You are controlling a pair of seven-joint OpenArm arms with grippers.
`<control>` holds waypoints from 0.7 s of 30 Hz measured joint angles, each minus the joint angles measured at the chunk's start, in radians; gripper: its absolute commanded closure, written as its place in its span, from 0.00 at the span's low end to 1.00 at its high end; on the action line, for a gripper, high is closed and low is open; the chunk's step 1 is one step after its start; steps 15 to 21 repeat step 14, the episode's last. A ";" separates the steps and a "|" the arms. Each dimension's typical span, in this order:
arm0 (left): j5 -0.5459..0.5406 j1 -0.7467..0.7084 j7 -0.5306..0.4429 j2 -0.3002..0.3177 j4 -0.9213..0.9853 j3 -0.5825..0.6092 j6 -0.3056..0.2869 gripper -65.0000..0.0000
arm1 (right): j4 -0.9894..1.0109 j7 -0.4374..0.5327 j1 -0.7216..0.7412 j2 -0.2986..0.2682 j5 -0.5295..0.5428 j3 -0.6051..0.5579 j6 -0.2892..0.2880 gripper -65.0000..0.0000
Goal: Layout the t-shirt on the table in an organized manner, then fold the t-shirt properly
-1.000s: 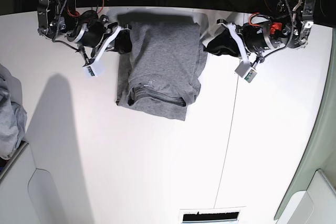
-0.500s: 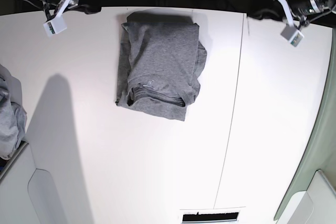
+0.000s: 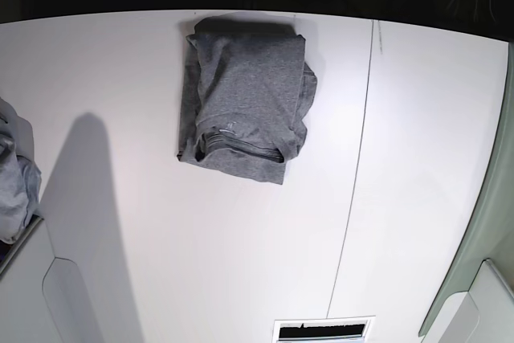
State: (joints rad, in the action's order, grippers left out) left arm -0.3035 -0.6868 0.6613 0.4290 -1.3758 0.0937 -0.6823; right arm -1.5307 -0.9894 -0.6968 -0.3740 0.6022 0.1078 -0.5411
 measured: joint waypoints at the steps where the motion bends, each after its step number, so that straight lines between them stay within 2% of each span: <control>1: 0.010 0.046 -0.003 -0.003 0.067 0.051 0.030 0.93 | 0.050 -0.003 0.015 0.000 -0.023 -0.033 0.006 1.00; 3: 0.016 0.136 -0.008 -0.004 0.206 0.151 0.086 0.93 | 0.156 -0.002 0.055 0.005 -0.048 -0.102 0.021 1.00; 4: 0.020 0.176 -0.013 -0.002 0.277 0.200 0.098 0.95 | 0.210 -0.010 0.086 0.012 -0.068 -0.135 0.048 1.00; 6: 0.051 0.251 -0.039 -0.010 0.413 0.290 0.101 1.00 | 0.320 -0.056 0.156 0.039 -0.123 -0.193 0.120 1.00; 8: 0.109 0.320 -0.084 -0.037 0.526 0.363 0.116 1.00 | 0.429 -0.070 0.227 0.070 -0.188 -0.226 0.142 1.00; 10: 0.153 0.381 -0.117 -0.080 0.611 0.416 0.219 1.00 | 0.533 -0.069 0.296 0.095 -0.209 -0.233 0.149 1.00; 11: 0.174 0.407 -0.128 -0.102 0.641 0.435 0.249 1.00 | 0.575 -0.066 0.327 0.104 -0.213 -0.233 0.156 1.00; 14: 0.201 0.459 -0.162 -0.144 0.677 0.468 0.256 1.00 | 0.647 -0.063 0.391 0.114 -0.225 -0.232 0.158 1.00; 21: 0.201 0.459 -0.162 -0.144 0.677 0.468 0.256 1.00 | 0.647 -0.063 0.391 0.114 -0.225 -0.232 0.158 1.00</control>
